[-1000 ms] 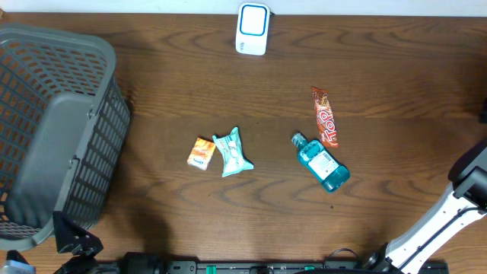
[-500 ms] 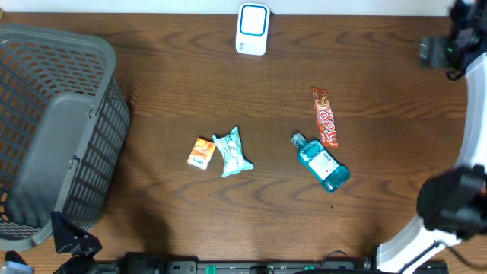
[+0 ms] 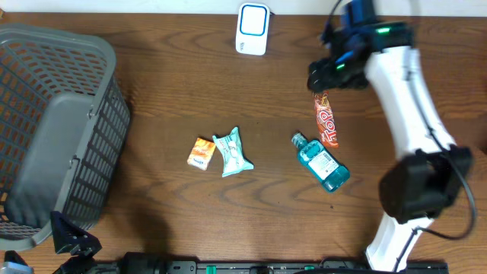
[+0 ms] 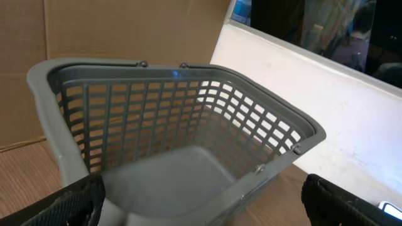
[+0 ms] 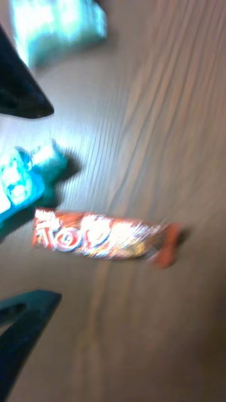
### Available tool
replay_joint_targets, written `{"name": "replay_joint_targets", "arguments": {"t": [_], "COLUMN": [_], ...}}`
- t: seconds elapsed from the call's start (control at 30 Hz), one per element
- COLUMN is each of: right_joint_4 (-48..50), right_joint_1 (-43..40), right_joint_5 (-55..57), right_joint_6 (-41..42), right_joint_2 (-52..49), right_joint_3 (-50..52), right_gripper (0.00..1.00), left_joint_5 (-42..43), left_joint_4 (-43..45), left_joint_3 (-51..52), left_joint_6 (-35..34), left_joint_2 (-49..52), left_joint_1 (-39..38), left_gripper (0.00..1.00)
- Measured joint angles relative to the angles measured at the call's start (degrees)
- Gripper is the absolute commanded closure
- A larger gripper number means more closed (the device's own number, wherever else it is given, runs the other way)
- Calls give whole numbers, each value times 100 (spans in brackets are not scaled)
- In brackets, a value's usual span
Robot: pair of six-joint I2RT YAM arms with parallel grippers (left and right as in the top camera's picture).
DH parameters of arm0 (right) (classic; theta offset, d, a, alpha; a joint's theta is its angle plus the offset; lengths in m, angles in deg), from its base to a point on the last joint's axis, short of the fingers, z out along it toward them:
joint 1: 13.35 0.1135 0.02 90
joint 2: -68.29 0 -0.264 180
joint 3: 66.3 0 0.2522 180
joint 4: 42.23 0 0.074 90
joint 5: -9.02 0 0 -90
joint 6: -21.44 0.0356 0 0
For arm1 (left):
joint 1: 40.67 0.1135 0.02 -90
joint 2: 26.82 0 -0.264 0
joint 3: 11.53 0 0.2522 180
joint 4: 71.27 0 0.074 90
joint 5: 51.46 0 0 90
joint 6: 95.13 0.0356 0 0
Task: Scan the item barcode
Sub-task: 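Reach the right gripper to the red chocolate bar and grasp it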
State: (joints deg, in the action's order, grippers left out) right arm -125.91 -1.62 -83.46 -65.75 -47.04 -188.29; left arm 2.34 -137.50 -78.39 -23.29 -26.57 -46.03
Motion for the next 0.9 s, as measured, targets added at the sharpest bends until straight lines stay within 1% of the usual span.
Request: {"name": "replay_joint_targets", "arguments": {"t": [0.13,0.3,0.5,0.53,0.57,0.6,0.8,0.83,0.87,0.9], "right_joint_4": [9,356,776,844,896,916,828,804,782,761], "right_joint_1": [520,826,804,802,802,802,800,800,800,796], "right_joint_5": [1276,2059,2409,2439,2461,2507,3123,3279,3440,3598], "right_joint_6": [861,1425,1628,1637,1657,1694,1720,1718,1718,1716], "right_joint_2": [-387,-743,-1047,-1102,-1158,-1233,-1467,-1532,-1602,-1672], "right_joint_3": [522,1038,1314,1331,1353,1379,1333,1296,1255,1215], "right_gripper": [32,44,51,60,67,70,71,73,77,87], "left_joint_5": [0,0,0,0,0,0,0,-2,0,0], "left_joint_4": [0,0,-2,0,0,0,2,2,0,0], "left_joint_3": [0,0,0,0,0,0,0,0,0,0], "left_joint_6": [0,0,0,0,0,0,0,0,0,0], "left_joint_2": [0,0,0,0,0,0,0,0,0,0], "left_joint_1": [0,0,0,0,0,0,0,0,0,0], "left_gripper": [0,0,0,0,0,0,0,0,0,0]}}
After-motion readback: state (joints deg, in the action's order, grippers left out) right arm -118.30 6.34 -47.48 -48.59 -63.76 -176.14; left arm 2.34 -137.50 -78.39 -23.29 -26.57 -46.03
